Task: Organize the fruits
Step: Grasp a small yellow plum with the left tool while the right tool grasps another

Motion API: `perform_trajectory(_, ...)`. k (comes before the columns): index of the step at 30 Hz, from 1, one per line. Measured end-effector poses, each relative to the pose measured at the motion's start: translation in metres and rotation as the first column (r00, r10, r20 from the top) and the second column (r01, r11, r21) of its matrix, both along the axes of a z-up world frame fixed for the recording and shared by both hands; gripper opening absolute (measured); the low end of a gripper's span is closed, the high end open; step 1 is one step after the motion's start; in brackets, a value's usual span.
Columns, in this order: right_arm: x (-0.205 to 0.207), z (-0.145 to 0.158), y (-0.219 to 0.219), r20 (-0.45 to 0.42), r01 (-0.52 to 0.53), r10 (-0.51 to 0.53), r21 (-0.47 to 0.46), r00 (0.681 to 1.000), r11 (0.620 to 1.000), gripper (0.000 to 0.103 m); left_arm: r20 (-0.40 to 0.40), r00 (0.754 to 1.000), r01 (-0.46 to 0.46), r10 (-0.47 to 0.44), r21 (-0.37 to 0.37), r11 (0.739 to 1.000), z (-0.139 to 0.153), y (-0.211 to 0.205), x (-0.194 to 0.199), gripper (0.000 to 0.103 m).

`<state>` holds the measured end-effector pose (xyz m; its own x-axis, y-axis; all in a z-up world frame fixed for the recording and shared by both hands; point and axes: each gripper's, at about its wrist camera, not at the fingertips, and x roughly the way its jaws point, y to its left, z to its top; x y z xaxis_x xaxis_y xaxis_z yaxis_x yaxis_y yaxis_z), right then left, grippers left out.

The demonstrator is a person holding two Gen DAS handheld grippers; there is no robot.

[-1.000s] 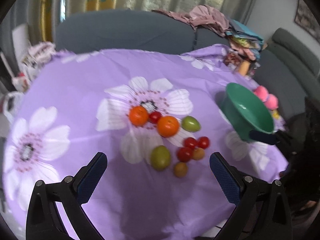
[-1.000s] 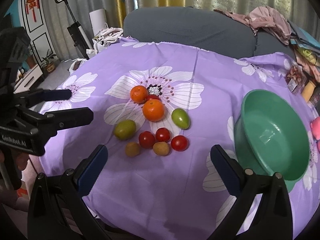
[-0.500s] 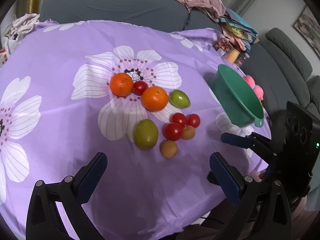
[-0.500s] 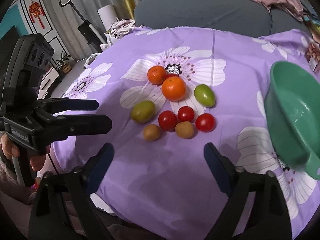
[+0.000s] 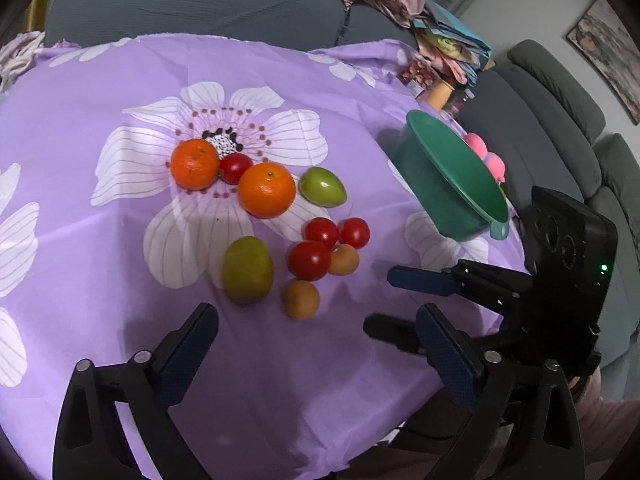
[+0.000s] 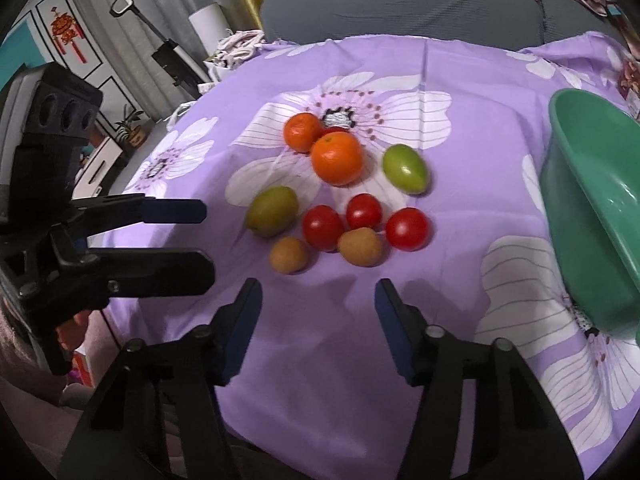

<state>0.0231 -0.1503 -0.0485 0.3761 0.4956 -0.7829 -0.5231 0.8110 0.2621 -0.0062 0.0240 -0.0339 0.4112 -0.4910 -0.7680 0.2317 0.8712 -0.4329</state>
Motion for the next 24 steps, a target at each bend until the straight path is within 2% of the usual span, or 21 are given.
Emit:
perform_trajectory(1, 0.002, -0.001, -0.002, 0.0, 0.007, -0.007, -0.006, 1.0, 1.0, 0.053, -0.006, 1.0, 0.003, -0.003, -0.001, 1.0, -0.001, -0.001, 0.001, 0.088)
perform_trajectory(4, 0.009, -0.005, -0.007, -0.002, 0.032, -0.032, -0.026, 0.999, 0.999, 0.049, -0.019, 1.0, 0.015, -0.015, 0.011, 1.0, -0.006, -0.005, 0.004, 0.081)
perform_trajectory(13, 0.027, -0.013, -0.004, -0.005, 0.029, -0.03, -0.049, 1.0, 0.998, 0.039, -0.033, 0.998, 0.059, -0.056, 0.092, 0.994, -0.018, -0.017, 0.011, 0.077)
perform_trajectory(16, 0.031, -0.014, -0.002, -0.005, 0.018, -0.019, -0.049, 1.0, 0.999, 0.035, -0.041, 0.997, 0.077, -0.073, 0.104, 0.992, -0.023, -0.021, 0.012, 0.066)
perform_trajectory(20, 0.036, -0.014, 0.0, -0.006, 0.007, -0.008, -0.052, 1.0, 0.999, 0.035, -0.055, 0.996, 0.076, -0.07, 0.119, 0.99, -0.03, -0.023, 0.017, 0.066)
perform_trajectory(24, 0.04, -0.016, 0.004, -0.012, -0.007, 0.006, -0.057, 1.0, 0.998, 0.032, -0.056, 0.996, 0.074, -0.067, 0.144, 0.987, -0.033, -0.026, 0.021, 0.048)
